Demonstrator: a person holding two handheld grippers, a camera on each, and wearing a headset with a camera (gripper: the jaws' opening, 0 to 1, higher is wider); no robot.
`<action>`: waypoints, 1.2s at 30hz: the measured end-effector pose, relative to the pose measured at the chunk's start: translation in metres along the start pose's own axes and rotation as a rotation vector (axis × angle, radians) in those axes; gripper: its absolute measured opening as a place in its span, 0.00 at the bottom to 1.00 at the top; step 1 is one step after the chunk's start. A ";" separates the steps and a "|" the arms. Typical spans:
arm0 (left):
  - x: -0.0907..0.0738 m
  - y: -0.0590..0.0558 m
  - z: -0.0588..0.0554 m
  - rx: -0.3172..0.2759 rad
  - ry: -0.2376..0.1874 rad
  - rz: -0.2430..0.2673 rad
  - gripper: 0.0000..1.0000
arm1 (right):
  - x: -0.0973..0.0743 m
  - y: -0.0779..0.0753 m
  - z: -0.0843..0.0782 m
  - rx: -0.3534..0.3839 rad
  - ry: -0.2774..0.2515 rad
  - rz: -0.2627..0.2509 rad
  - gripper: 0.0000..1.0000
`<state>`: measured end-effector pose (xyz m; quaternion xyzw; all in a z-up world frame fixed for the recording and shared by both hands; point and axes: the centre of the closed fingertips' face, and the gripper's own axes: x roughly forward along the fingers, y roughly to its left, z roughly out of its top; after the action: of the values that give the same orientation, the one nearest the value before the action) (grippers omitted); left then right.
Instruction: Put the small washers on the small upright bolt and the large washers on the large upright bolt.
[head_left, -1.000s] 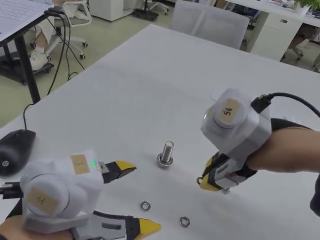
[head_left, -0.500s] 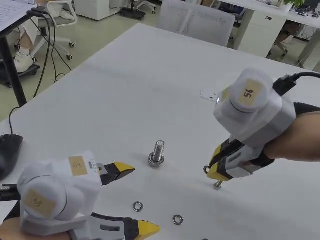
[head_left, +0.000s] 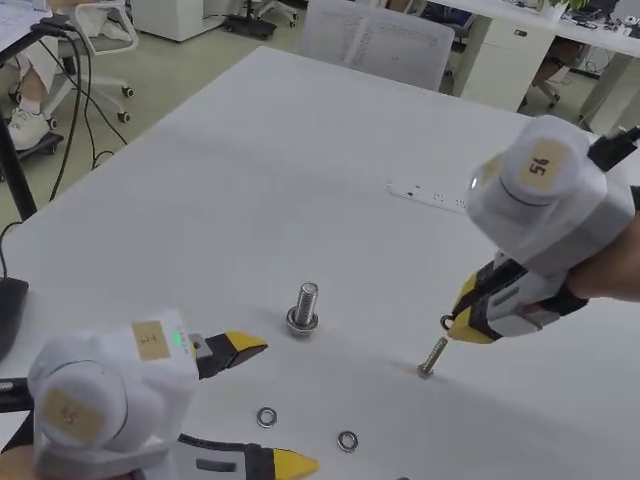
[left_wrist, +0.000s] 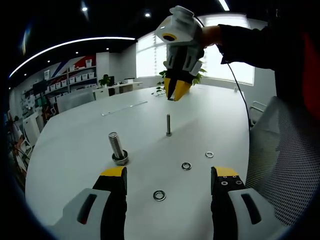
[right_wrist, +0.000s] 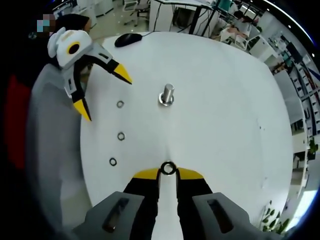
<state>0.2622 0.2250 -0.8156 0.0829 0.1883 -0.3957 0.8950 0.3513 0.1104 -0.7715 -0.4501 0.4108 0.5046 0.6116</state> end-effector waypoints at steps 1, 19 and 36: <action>0.000 0.000 0.000 -0.001 0.001 -0.001 0.67 | 0.001 -0.001 -0.001 0.003 0.002 0.001 0.14; 0.005 0.001 -0.003 -0.017 0.015 -0.021 0.67 | 0.025 -0.009 -0.011 0.016 0.028 0.043 0.14; 0.008 0.003 -0.008 -0.036 0.024 -0.019 0.68 | 0.037 -0.010 -0.017 0.018 0.037 0.071 0.14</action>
<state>0.2676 0.2241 -0.8259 0.0695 0.2068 -0.3996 0.8904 0.3658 0.1026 -0.8103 -0.4391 0.4425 0.5137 0.5895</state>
